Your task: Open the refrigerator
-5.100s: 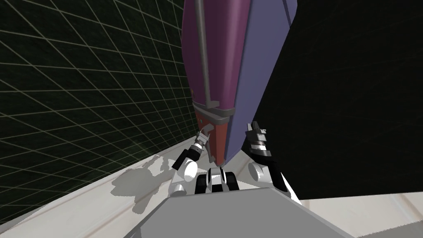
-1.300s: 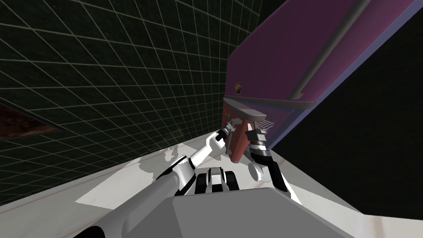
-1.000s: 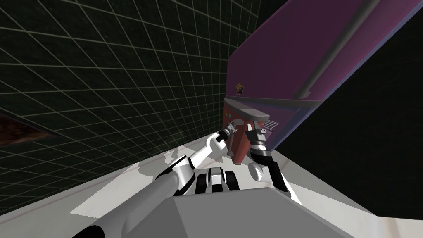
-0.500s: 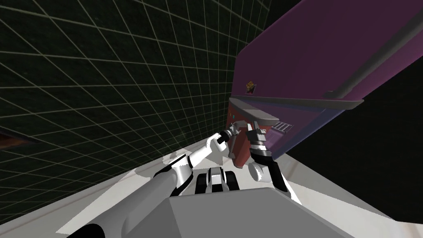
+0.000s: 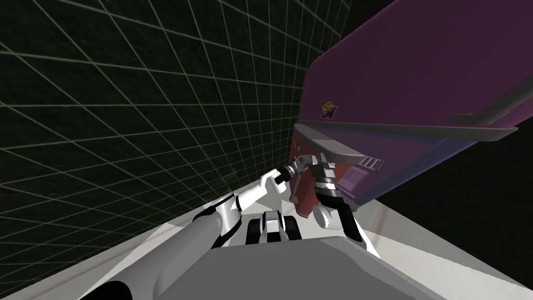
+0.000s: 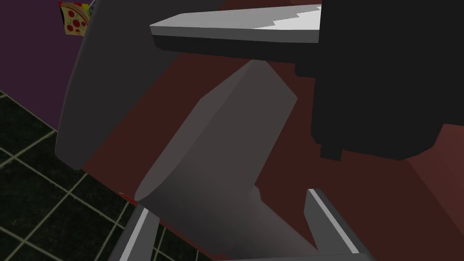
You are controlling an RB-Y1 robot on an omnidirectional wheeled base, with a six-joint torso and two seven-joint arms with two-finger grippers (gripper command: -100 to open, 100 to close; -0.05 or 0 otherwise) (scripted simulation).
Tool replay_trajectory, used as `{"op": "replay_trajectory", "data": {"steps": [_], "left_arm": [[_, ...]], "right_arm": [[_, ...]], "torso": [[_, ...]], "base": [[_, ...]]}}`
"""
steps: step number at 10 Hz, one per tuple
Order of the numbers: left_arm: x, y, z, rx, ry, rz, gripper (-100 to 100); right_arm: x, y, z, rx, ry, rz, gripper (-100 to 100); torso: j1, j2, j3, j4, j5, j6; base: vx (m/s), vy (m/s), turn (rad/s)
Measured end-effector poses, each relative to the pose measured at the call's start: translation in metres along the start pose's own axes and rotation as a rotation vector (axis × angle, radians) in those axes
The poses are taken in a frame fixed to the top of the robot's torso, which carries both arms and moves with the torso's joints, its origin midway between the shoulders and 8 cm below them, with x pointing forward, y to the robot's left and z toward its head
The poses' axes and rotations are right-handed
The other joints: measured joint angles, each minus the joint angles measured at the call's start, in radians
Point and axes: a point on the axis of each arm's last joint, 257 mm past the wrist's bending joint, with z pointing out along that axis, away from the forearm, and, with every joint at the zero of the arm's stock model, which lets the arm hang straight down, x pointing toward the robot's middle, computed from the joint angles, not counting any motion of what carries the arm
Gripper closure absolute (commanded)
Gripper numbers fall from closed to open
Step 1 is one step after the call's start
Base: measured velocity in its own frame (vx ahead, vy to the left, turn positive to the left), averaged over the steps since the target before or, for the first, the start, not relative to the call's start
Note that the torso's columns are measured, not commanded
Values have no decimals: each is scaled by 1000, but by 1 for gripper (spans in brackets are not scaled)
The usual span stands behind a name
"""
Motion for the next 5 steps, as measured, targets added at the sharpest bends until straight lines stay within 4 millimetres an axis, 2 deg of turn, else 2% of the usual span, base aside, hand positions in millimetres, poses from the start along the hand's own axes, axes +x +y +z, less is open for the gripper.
{"op": "replay_trajectory", "data": {"steps": [2, 4, 5], "left_arm": [[8, 9, 1, -23, 25, -1, 100], [25, 14, -3, -52, 57, 3, 100], [29, 17, -3, -62, 68, 1, 100]], "right_arm": [[0, 0, 0, 0, 0, 0, 0], [0, 0, 0, 0, 0, 0, 0], [0, 0, 0, 0, 0, 0, 0]], "torso": [[1, -1, 0, -1, 0, 0], [13, 9, 7, -2, 1, 1], [9, 13, 10, -2, 0, 1]], "base": [[161, 253, -39], [175, 332, -58], [89, 114, 6]]}}
